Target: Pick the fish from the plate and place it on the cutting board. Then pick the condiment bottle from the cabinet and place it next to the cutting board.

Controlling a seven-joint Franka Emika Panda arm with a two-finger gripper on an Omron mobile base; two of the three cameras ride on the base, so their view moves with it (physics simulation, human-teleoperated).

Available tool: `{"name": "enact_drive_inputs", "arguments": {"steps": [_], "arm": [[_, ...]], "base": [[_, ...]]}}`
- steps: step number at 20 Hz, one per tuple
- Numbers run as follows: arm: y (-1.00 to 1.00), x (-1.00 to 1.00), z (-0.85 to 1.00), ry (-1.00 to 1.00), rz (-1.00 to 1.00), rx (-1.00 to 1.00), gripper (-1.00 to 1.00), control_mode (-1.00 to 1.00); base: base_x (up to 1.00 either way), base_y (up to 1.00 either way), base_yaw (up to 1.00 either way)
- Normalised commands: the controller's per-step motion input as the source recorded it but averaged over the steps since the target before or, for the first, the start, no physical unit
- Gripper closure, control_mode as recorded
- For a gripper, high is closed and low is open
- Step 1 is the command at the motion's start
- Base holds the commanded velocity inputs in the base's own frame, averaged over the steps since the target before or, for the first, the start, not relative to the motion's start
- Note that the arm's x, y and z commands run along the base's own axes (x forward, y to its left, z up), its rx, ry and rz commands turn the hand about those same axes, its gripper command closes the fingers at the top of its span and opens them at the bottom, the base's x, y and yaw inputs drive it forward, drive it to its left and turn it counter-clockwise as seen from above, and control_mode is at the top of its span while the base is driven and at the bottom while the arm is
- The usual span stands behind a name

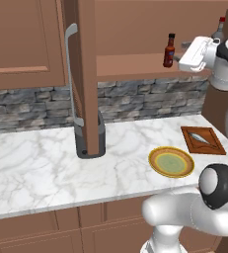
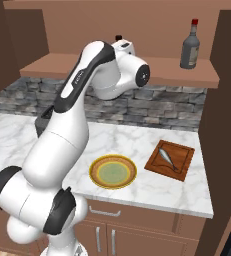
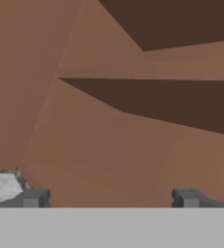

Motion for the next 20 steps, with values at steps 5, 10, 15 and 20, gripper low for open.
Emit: {"name": "enact_drive_inputs", "arguments": {"steps": [5, 10, 15, 20], "arm": [[-0.14, 0.33, 0.00, 0.00, -0.06, 0.00, -1.00, -1.00], [-0.08, 0.29, 0.00, 0.00, -0.07, 0.00, -1.00, -1.00], [-0.03, 0.29, 0.00, 0.00, -0.05, 0.03, -1.00, -1.00], [0.00, 0.24, 0.00, 0.03, -0.02, 0.09, -1.00, -1.00]], "base": [[0.00, 0.00, 0.00], [0.00, 0.00, 0.00], [0.00, 0.00, 0.00], [0.00, 0.00, 0.00]]}}
